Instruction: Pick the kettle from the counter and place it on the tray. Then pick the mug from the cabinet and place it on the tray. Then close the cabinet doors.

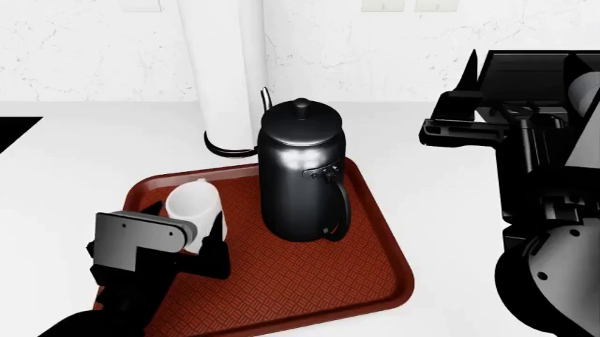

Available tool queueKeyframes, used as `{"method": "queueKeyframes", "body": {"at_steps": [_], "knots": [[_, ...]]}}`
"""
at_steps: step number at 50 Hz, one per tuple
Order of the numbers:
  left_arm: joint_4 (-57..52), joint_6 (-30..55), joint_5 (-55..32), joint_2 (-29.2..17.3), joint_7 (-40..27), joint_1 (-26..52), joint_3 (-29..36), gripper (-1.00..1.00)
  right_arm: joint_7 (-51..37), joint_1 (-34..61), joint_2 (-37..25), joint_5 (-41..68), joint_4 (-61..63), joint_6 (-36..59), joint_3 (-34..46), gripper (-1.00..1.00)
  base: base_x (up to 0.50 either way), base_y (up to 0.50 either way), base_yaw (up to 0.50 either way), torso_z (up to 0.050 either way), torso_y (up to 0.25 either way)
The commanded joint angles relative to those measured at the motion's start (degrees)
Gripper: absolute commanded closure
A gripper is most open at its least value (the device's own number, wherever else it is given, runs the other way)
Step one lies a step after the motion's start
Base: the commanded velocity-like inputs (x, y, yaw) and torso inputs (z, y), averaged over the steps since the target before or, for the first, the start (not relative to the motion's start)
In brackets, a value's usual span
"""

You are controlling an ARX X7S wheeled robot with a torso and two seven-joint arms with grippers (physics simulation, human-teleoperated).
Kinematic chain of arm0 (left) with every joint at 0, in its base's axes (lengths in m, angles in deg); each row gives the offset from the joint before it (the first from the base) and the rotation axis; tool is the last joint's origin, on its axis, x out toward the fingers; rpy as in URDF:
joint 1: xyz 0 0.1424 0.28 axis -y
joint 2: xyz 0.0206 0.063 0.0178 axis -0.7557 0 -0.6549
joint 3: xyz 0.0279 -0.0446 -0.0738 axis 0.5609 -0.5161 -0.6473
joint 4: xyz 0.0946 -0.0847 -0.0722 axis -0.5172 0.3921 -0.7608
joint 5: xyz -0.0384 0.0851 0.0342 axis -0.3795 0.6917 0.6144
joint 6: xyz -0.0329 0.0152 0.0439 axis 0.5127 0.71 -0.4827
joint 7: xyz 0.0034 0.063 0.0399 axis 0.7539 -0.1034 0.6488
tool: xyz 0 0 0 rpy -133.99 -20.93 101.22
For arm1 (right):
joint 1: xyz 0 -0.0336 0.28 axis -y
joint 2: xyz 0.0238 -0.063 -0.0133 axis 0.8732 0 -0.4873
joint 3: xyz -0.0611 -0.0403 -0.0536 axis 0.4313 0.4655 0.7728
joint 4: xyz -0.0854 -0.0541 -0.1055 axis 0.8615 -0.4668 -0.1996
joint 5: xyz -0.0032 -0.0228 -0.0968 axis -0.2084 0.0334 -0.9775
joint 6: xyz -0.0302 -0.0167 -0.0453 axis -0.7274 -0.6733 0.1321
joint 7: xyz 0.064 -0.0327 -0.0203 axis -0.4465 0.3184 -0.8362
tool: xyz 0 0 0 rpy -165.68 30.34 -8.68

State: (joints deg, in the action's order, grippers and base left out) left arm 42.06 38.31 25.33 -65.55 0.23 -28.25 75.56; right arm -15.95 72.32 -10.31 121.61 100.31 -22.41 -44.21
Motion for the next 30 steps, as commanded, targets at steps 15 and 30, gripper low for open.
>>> {"method": "queueKeyframes", "body": {"at_steps": [15,30], "knots": [[-6.7,3.4,-5.8,-2.4,-4.1,0.8,-4.4,-1.00,0.7,-0.5,0.2,-1.0,-0.9,-1.3,0.6,-1.00,0.00,0.00,0.00,0.000,0.000],[-9.5,4.7,-8.0,-2.9,-5.4,2.0,-4.8,-1.00,0.5,-0.6,0.1,-0.8,-0.7,-1.3,0.7,-1.00,0.00,0.00,0.00,0.000,0.000]]}}
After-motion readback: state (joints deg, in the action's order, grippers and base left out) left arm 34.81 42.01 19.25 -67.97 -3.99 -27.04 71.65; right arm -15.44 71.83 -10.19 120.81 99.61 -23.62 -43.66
